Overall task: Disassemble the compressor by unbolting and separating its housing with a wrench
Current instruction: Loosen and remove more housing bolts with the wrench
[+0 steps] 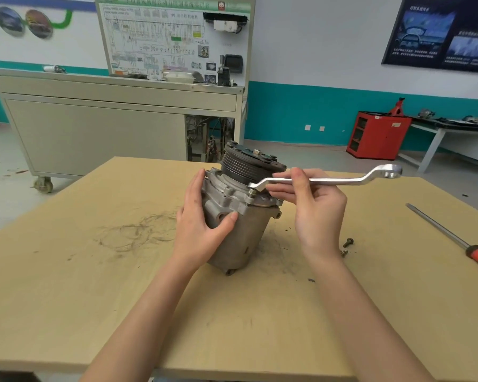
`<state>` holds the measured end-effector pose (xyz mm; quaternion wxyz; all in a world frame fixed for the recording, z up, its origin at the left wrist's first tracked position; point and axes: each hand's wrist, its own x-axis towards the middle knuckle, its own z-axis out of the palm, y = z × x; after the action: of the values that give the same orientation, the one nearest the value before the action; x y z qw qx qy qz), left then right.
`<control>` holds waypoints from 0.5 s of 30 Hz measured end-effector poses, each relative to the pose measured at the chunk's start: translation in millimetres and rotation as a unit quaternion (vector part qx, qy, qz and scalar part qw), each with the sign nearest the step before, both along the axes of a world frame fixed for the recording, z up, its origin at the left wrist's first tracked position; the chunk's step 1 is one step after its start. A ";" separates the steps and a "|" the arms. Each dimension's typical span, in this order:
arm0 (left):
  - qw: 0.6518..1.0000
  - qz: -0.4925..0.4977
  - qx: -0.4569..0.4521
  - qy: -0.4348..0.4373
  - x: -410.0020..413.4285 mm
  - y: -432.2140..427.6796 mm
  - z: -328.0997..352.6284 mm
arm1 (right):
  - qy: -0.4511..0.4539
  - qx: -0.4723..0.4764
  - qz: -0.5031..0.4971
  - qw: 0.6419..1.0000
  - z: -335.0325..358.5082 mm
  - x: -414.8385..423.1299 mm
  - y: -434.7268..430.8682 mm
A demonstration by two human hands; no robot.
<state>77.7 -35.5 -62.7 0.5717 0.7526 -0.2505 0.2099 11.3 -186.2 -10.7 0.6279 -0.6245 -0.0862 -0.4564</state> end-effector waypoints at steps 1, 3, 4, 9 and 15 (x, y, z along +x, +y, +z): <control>1.000 0.001 -0.001 -0.001 0.2 -0.1 -0.2 | -0.017 -0.043 -0.022 0.999 1.1 -3.2 4.3; 1.000 0.003 0.001 -0.003 0.6 -0.3 -0.3 | -0.056 -0.127 -0.064 0.988 2.0 -7.0 9.0; 1.000 0.003 0.001 -0.004 0.6 -0.5 0.0 | -0.078 -0.170 -0.083 0.979 1.5 -7.8 9.9; 1.000 0.005 0.002 -0.008 1.0 -0.7 -0.4 | -0.071 -0.125 -0.006 0.990 -17.2 -6.8 6.1; 1.000 0.014 0.016 -0.016 1.4 -1.0 -1.5 | 0.115 0.247 0.242 0.931 0.5 12.1 -17.0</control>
<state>79.1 -36.5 -64.1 0.5527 0.7613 -0.2525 0.2261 23.4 -203.2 -10.2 0.8592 -0.4585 -0.0466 -0.2220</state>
